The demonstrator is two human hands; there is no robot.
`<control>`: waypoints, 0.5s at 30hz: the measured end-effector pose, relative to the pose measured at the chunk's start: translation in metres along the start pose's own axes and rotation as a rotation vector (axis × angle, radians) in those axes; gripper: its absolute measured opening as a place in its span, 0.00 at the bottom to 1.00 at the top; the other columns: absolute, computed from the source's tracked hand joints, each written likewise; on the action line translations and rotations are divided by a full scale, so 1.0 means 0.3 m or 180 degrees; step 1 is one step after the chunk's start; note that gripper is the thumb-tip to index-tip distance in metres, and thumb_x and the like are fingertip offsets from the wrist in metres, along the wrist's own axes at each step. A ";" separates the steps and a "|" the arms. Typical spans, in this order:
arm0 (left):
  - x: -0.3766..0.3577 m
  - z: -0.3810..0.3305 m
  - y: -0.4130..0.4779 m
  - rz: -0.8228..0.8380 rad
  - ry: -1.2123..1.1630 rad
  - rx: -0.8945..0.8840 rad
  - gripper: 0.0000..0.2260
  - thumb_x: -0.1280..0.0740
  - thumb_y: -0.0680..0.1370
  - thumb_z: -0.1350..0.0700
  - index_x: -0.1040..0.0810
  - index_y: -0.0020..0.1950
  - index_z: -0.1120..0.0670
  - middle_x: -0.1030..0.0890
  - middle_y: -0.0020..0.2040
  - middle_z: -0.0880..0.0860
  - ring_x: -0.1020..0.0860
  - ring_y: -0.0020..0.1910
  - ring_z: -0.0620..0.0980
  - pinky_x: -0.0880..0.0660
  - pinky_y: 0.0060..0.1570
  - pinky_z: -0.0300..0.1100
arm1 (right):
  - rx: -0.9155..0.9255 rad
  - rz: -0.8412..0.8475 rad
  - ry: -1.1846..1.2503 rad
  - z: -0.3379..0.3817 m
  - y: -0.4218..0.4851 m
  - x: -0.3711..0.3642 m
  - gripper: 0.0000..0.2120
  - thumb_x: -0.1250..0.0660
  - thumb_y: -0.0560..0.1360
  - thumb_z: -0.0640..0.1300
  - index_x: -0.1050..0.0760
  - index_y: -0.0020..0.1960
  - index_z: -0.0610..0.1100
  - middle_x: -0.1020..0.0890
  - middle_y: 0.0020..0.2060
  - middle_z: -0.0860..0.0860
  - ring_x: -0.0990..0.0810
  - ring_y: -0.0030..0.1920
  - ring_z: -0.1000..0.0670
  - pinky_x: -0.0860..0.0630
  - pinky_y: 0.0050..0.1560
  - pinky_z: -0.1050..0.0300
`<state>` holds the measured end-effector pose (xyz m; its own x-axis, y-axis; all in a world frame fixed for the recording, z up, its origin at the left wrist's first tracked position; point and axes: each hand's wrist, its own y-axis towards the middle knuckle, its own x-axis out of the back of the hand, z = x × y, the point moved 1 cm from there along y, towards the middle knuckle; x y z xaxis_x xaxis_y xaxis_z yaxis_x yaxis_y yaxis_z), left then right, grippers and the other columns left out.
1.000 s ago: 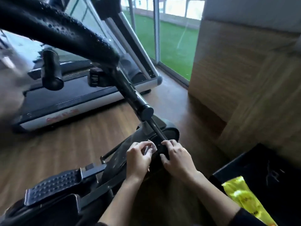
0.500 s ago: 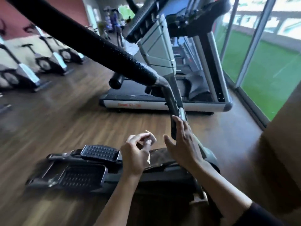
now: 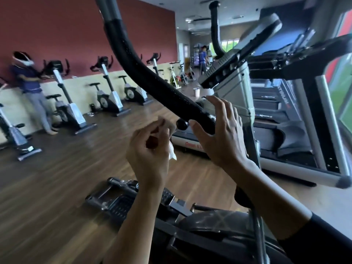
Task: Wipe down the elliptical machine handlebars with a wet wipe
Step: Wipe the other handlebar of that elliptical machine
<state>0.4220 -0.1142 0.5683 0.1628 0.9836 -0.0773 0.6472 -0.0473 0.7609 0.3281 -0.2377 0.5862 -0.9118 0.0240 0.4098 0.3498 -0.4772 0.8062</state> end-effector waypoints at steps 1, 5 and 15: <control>0.001 -0.007 0.022 -0.0045 0.0020 -0.0086 0.10 0.27 0.74 0.58 0.20 0.48 0.43 0.20 0.42 0.42 0.19 0.42 0.45 0.23 0.44 0.38 | 0.0088 0.0036 0.0029 0.018 0.019 -0.007 0.31 0.39 0.71 0.61 0.33 0.69 0.45 0.26 0.62 0.48 0.29 0.62 0.47 0.34 0.61 0.51; -0.013 -0.015 0.110 -0.0153 0.0003 -0.0107 0.10 0.30 0.75 0.55 0.18 0.55 0.54 0.17 0.45 0.48 0.19 0.44 0.45 0.21 0.48 0.50 | 0.0396 0.0202 0.0150 0.071 0.085 -0.039 0.27 0.35 0.71 0.58 0.30 0.66 0.47 0.24 0.59 0.49 0.25 0.57 0.47 0.29 0.56 0.50; -0.084 0.010 0.268 -0.0635 0.0090 -0.0069 0.12 0.33 0.74 0.53 0.17 0.55 0.53 0.17 0.45 0.52 0.19 0.45 0.53 0.22 0.48 0.51 | 0.0539 0.0220 0.0198 0.094 0.154 -0.063 0.22 0.43 0.73 0.58 0.25 0.61 0.49 0.20 0.53 0.51 0.21 0.50 0.45 0.24 0.50 0.46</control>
<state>0.4722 -0.1434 0.6294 0.0116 0.9776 -0.2100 0.6482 0.1526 0.7460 0.3677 -0.2354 0.6278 -0.8941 -0.0605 0.4438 0.4384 -0.3209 0.8395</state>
